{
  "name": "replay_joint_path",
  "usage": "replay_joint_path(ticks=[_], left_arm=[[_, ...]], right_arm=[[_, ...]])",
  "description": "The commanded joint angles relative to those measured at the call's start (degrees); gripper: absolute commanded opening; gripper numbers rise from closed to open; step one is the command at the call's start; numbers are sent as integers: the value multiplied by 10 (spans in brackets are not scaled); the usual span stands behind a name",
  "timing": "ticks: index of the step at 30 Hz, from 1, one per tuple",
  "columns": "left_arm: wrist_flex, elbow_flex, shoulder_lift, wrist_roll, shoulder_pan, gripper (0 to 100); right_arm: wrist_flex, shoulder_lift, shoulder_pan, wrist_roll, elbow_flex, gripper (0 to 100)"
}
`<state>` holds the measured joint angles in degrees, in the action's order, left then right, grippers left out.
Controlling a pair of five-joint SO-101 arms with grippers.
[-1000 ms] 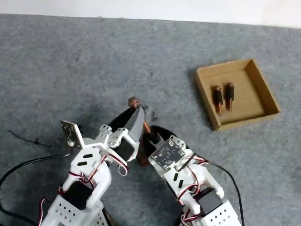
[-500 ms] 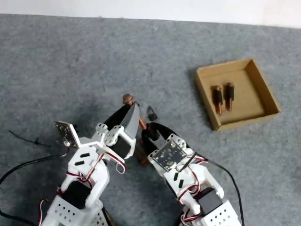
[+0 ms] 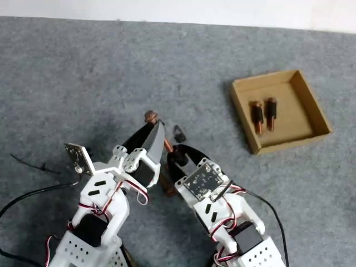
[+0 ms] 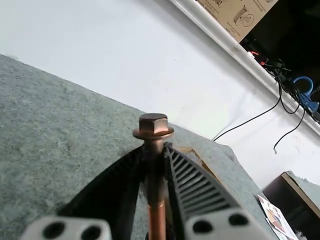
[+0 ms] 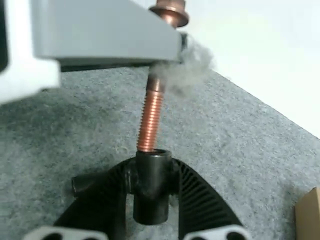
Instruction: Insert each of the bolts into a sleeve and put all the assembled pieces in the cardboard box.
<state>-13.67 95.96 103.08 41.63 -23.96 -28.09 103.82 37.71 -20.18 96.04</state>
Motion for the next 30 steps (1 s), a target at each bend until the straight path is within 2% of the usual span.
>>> replay_joint_path(ticks=[1, 4, 10, 16, 30], left_arm=[[11, 12, 15, 21, -8, 7], [18, 12, 15, 45, 5, 7], [25, 12, 15, 45, 6, 7], [25, 12, 15, 46, 6, 7], [-17, 12, 14, 42, 0, 7]], right_arm=[[30, 15, 4, 0, 73, 4], [29, 15, 7, 0, 73, 4], [29, 15, 10, -5, 74, 4], [23, 15, 9, -74, 73, 4], [20, 15, 8, -77, 73, 4]])
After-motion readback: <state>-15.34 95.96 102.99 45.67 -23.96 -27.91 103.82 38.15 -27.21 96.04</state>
